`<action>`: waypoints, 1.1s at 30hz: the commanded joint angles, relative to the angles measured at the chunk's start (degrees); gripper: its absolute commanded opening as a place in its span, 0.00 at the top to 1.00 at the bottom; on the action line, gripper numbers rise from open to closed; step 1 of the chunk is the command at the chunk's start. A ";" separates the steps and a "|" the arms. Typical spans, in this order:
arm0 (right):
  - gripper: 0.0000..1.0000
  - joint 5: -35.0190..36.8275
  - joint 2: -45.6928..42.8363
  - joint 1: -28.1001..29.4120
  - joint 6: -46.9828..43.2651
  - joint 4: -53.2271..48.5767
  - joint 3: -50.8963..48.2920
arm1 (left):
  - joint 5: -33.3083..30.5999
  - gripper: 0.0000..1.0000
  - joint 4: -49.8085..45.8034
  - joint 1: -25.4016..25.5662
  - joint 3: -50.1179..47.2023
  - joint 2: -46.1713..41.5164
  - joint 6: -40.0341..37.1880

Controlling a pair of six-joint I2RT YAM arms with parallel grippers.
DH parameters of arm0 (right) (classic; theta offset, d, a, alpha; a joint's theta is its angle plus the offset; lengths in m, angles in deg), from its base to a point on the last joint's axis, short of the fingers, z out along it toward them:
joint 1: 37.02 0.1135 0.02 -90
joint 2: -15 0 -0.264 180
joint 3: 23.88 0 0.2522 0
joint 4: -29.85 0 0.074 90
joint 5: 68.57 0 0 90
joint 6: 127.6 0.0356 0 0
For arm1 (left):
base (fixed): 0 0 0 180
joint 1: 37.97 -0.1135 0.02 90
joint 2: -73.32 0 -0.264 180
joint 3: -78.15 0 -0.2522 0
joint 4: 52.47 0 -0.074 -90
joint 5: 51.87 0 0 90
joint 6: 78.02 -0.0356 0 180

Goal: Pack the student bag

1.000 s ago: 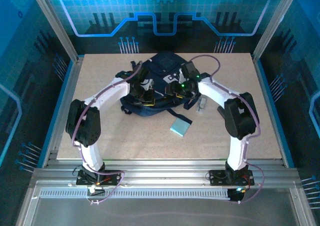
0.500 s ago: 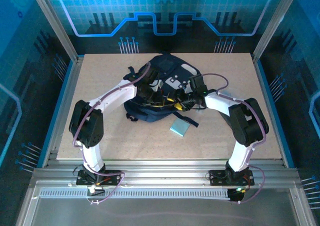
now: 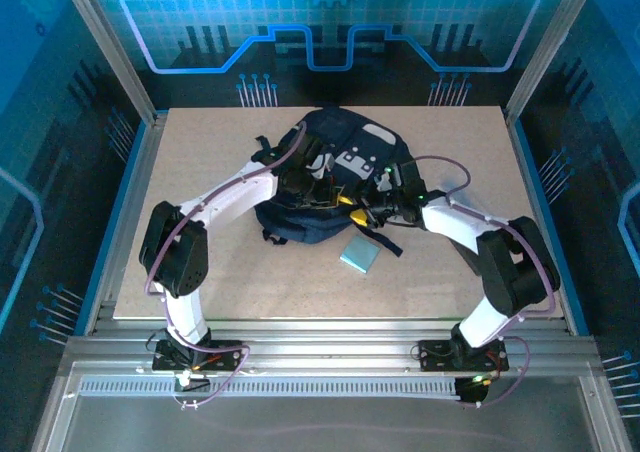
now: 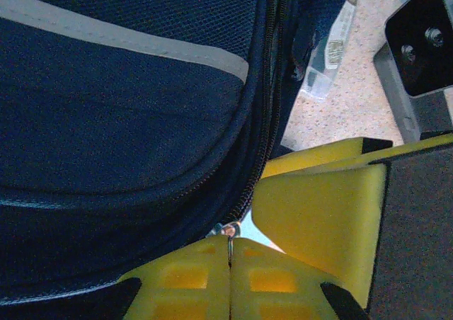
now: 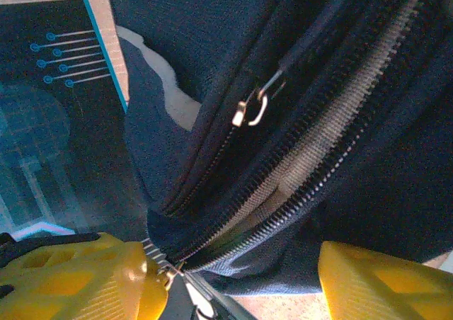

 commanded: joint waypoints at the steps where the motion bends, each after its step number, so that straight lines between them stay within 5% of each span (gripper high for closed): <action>1: 0.33 -1.37 -0.38 0.69 -0.38 -0.25 0.55 | 2.83 1.00 7.81 1.57 3.16 -1.08 1.65; 6: 0.36 -0.34 7.48 0.51 2.53 6.74 4.07 | 4.51 1.00 7.37 2.81 1.48 -2.36 1.59; 11: 0.66 2.21 11.12 0.86 3.14 9.46 5.65 | 4.06 1.00 5.54 2.65 -0.55 -3.96 -0.24; 14: 0.66 3.35 12.45 0.65 2.97 8.90 6.97 | 5.49 1.00 5.36 2.42 -2.12 -4.83 -0.72; 17: 0.97 3.31 13.20 0.68 2.63 9.53 8.22 | 5.29 1.00 4.40 2.14 -3.14 -5.51 -1.24; 18: 1.00 3.35 13.01 0.40 2.31 9.71 8.42 | 4.54 1.00 3.92 1.61 -3.51 -5.83 -1.57; 25: 1.00 3.40 9.59 -2.19 -7.31 0.99 11.32 | -6.34 1.00 -1.16 -6.65 -6.69 -8.57 -9.33; 33: 1.00 -0.68 10.31 -3.71 -15.11 -6.47 14.84 | -26.51 1.00 -7.31 -11.40 -6.82 -6.24 -17.62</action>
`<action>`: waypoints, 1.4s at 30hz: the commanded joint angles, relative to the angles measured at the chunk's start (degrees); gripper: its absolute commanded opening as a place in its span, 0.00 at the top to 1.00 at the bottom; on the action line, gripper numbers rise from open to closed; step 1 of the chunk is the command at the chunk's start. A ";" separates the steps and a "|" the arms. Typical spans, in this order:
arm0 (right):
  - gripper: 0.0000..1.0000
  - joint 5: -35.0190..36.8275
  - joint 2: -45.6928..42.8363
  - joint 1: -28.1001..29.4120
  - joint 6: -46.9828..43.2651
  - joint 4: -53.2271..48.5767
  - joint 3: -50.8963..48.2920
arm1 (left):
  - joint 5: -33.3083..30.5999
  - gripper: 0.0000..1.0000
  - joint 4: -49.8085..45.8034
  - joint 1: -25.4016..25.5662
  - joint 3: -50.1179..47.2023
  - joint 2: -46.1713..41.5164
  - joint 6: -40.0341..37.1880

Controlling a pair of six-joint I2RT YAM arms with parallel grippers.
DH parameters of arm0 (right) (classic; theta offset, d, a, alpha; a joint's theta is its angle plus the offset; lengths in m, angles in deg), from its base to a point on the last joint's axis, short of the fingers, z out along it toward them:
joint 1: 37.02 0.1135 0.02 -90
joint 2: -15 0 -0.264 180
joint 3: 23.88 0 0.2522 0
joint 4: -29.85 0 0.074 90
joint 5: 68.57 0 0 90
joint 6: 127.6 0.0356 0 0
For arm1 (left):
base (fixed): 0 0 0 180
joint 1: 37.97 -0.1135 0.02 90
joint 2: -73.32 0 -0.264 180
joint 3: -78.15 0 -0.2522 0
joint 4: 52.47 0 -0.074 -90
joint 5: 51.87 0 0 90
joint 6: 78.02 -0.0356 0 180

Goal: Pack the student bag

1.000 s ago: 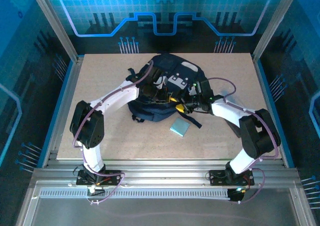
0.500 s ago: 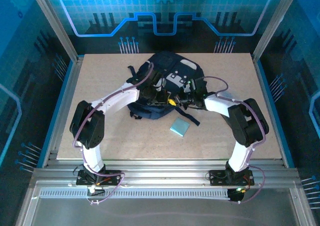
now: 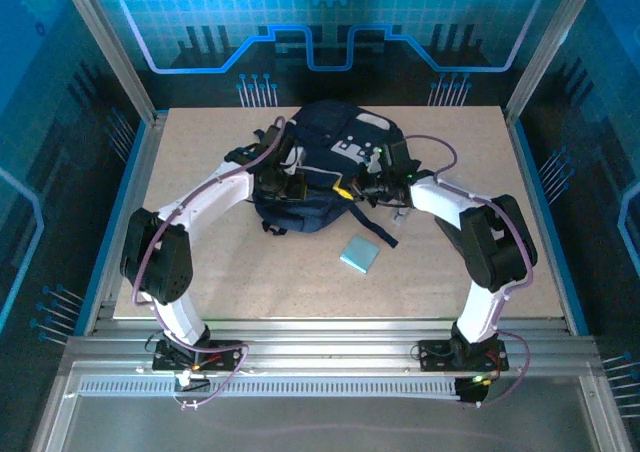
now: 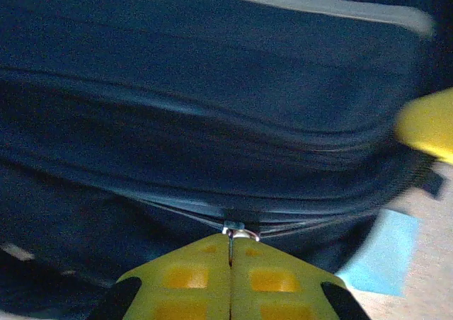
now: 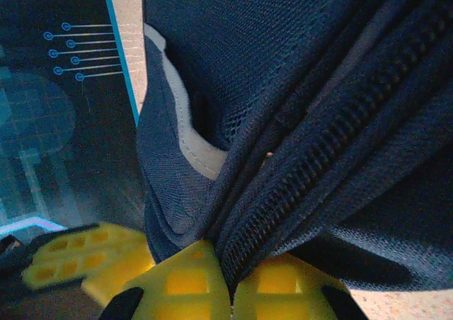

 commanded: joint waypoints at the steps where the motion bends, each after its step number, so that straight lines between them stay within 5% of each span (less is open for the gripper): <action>1: 1.00 1.60 -0.81 -2.35 -6.83 -4.18 1.59 | -13.88 1.00 -6.09 -4.41 -0.37 -0.10 -3.59; 5: 1.00 3.77 -1.89 -2.63 -11.28 -8.56 2.04 | -16.64 1.00 -2.14 -8.12 -1.80 1.01 -1.22; 8: 1.00 5.25 -1.68 -4.05 -14.56 -11.81 3.38 | -12.99 1.00 -1.79 -8.09 -1.94 -0.15 0.53; 19: 1.00 12.21 4.96 -10.34 -22.57 -20.55 14.59 | -4.91 1.00 0.53 4.09 -7.53 -13.92 8.34; 26: 0.50 9.68 1.07 -10.88 -18.81 -20.27 11.93 | 1.51 1.00 8.71 9.86 -5.42 -5.59 13.09; 29: 0.40 8.95 -5.01 -10.84 -16.83 -19.72 6.34 | 2.71 1.00 9.57 10.68 -1.76 -1.18 12.76; 36: 0.31 5.39 -13.27 -8.08 -10.72 -15.58 -3.92 | 5.30 1.00 9.92 11.99 4.14 1.97 11.91; 42: 0.30 4.83 -8.51 -3.14 -2.76 -4.34 -4.87 | 6.29 1.00 10.69 14.51 3.36 -0.26 12.66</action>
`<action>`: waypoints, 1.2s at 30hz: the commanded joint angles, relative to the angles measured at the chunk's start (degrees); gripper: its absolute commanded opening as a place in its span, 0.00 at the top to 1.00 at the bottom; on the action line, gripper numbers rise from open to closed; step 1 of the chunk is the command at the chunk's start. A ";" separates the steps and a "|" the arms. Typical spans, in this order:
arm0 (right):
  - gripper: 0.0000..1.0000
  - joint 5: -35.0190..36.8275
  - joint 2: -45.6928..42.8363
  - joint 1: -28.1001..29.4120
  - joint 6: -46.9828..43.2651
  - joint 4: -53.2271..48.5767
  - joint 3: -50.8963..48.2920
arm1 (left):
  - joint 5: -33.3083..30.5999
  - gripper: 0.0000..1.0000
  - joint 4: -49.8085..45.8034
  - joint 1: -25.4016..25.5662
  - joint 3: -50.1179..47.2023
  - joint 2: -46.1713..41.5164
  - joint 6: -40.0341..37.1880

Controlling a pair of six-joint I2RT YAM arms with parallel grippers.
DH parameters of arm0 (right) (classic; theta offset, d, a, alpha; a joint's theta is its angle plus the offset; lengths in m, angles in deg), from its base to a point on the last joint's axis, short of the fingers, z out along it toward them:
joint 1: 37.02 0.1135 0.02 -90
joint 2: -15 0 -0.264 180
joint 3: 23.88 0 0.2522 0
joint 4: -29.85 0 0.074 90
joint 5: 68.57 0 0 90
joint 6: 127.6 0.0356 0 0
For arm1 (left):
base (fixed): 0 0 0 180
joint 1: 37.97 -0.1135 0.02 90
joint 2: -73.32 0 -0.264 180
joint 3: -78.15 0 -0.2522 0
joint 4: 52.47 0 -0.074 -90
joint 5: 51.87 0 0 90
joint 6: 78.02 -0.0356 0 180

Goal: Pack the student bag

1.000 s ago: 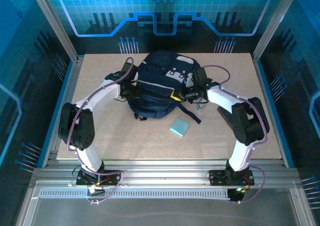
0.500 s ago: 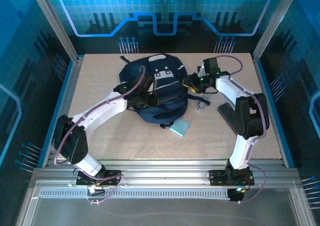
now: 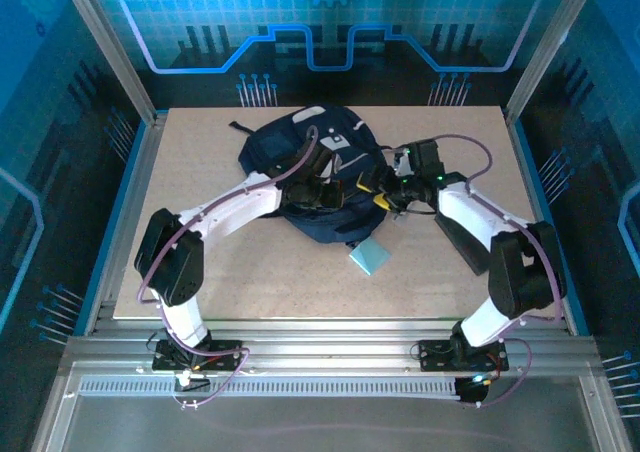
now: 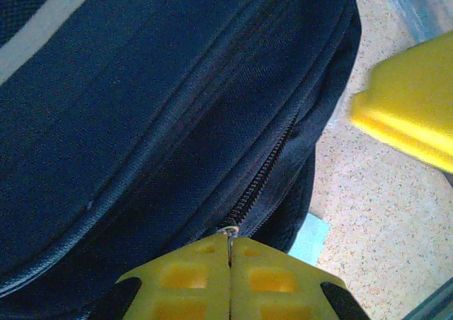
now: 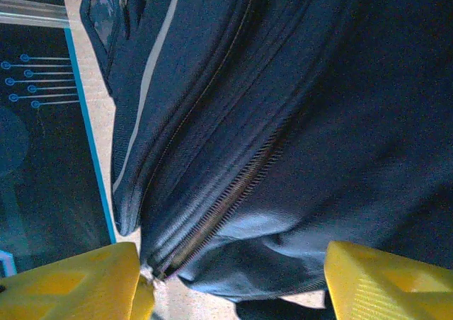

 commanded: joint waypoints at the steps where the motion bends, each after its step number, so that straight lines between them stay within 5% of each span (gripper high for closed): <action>1: 0.30 -1.22 4.72 2.63 5.66 8.22 1.65 | 3.75 1.00 3.11 2.02 0.86 -3.18 1.21; 5: 0.38 -1.30 10.52 4.89 7.83 11.75 5.70 | 3.30 1.00 3.72 2.17 -2.51 -4.93 1.66; 9: 1.00 1.41 11.67 5.35 7.77 12.67 5.50 | -0.57 1.00 2.42 1.72 -4.87 -6.40 -0.11; 19: 1.00 3.57 7.98 3.20 2.22 6.68 5.78 | -5.03 1.00 -0.79 -12.28 -17.03 -13.24 -1.35; 24: 1.00 3.70 8.60 2.91 0.66 4.48 8.03 | -4.88 1.00 -0.42 -15.02 -20.85 -16.12 -1.91; 36: 1.00 2.60 8.35 5.27 -4.36 -0.27 11.48 | -20.06 1.00 11.80 -26.47 -19.21 -7.11 -6.57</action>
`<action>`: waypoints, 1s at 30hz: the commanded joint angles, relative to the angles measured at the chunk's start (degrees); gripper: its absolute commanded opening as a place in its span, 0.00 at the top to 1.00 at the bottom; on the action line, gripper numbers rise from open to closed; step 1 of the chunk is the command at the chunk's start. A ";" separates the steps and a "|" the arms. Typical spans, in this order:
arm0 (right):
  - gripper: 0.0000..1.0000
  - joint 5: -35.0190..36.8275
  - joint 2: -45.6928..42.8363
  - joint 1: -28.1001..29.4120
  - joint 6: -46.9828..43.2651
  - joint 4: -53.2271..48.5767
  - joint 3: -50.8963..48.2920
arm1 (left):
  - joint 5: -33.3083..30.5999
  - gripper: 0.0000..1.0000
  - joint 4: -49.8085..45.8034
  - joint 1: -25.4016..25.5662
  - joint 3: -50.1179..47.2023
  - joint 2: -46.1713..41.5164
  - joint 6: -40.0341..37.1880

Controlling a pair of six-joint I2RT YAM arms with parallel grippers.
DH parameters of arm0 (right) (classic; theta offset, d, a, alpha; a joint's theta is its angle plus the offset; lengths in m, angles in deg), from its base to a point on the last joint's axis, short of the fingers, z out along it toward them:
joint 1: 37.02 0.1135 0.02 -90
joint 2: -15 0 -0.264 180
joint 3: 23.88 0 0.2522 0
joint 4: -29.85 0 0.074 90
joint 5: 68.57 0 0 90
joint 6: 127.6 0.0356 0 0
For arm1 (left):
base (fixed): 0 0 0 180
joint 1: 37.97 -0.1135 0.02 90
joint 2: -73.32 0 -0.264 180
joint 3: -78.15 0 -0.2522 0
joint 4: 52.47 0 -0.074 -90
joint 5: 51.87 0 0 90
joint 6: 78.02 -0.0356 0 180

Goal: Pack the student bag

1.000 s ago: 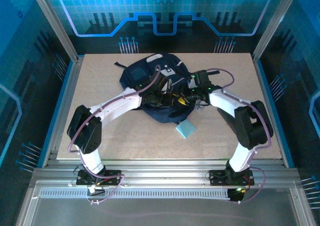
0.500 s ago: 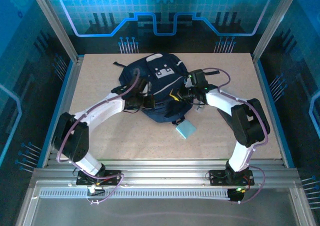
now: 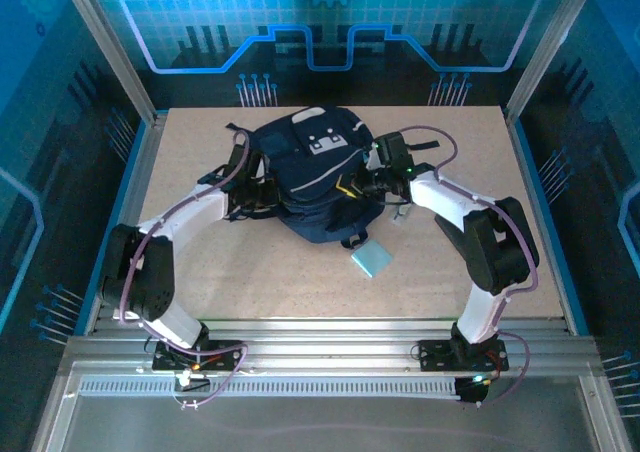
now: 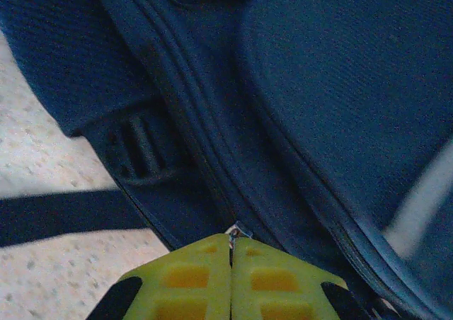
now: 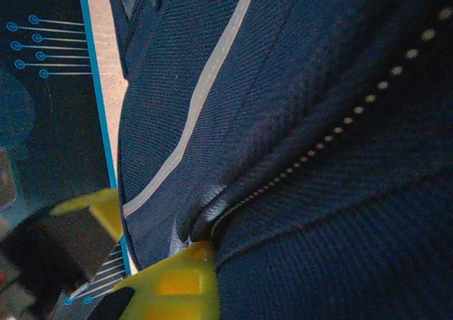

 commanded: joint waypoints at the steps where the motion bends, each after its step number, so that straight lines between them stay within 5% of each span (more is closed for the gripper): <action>1: 1.00 1.83 -1.53 -1.04 -4.85 -3.70 2.40 | -17.42 1.00 1.79 -4.97 2.66 3.32 -4.09; 7: 1.00 -2.53 0.83 0.40 -6.52 -3.82 5.50 | -17.20 0.95 -3.28 -5.12 9.23 5.77 -6.27; 8: 1.00 -3.43 1.15 0.50 -6.76 -4.03 6.18 | -16.63 0.84 -3.86 -4.95 8.97 5.02 -5.98; 9: 0.93 -4.43 1.28 0.57 -6.97 -4.51 6.86 | -16.27 0.62 -4.53 -4.74 8.61 3.85 -5.42; 10: 0.81 -5.15 1.25 0.59 -7.29 -5.33 7.46 | -15.84 0.52 -5.10 -4.26 8.04 2.46 -4.84; 12: 0.56 -5.03 0.44 0.51 -8.69 -8.03 8.12 | -13.97 0.36 -5.41 -3.41 6.52 -0.60 -3.79; 14: 0.45 -3.96 -0.99 0.26 -11.16 -11.89 8.49 | -12.26 0.24 -5.44 -1.97 5.63 -3.20 -3.19; 21: 0.33 4.99 -8.41 -3.66 -19.59 -26.68 6.47 | -9.56 0.21 -5.90 7.23 9.46 -4.23 -5.60; 30: 0.15 19.96 -16.31 -13.17 -24.34 -34.52 1.02 | -5.32 0.21 -7.76 14.81 21.77 9.71 -11.82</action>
